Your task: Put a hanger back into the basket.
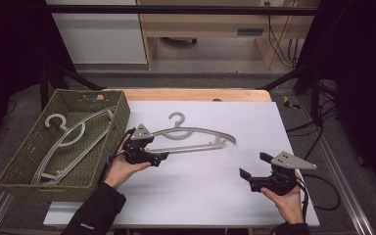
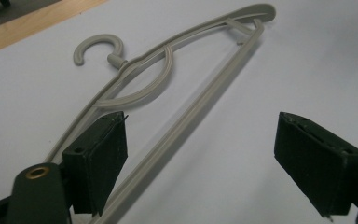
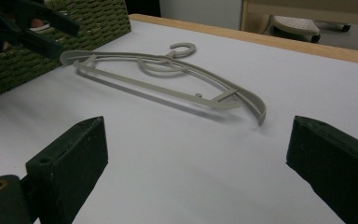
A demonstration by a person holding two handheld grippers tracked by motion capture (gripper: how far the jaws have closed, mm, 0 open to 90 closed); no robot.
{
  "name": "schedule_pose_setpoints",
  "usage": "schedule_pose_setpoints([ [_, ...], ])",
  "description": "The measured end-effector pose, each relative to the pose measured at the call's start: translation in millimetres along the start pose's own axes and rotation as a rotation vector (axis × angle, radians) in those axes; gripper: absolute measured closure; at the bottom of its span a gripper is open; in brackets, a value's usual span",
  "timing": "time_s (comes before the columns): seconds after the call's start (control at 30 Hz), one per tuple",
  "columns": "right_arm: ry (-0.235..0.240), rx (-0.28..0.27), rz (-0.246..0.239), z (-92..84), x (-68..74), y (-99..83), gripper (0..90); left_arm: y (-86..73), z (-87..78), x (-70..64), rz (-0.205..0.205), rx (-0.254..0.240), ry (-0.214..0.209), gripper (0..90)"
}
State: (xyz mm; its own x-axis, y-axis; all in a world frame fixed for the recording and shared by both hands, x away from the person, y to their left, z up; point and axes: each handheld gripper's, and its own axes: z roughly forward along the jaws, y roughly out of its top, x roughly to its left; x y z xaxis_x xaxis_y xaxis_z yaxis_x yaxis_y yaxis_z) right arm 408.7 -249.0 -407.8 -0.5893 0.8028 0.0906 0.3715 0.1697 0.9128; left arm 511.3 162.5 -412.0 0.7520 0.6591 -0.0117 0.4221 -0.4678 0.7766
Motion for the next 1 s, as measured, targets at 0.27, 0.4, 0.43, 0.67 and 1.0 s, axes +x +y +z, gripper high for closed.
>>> schedule_pose_setpoints([
  [0.27, 0.001, 0.006, 0.002, 2.2, 0.5, -0.8, 5.6, -7.2, 29.4, 14.6, -0.008, 0.066, 0.006, 24.4],
  [0.4, 0.003, 0.011, -0.001, 2.8, 0.8, -1.2, 5.5, -11.9, 42.6, 17.5, 0.035, 0.123, 0.030, 26.9],
  [0.43, 0.005, 0.011, 0.000, 2.8, 0.8, -1.1, 5.5, -12.5, 44.1, 18.4, 0.037, 0.124, 0.029, 28.0],
  [0.67, 0.007, 0.010, -0.001, 3.3, 0.4, -1.5, 5.6, -16.6, 57.2, 25.8, 0.041, 0.154, 0.043, 37.6],
  [1.0, 0.009, 0.014, -0.004, 3.5, 0.0, -1.8, 5.7, -18.8, 62.3, 29.0, 0.026, 0.196, -0.025, 56.8],
])
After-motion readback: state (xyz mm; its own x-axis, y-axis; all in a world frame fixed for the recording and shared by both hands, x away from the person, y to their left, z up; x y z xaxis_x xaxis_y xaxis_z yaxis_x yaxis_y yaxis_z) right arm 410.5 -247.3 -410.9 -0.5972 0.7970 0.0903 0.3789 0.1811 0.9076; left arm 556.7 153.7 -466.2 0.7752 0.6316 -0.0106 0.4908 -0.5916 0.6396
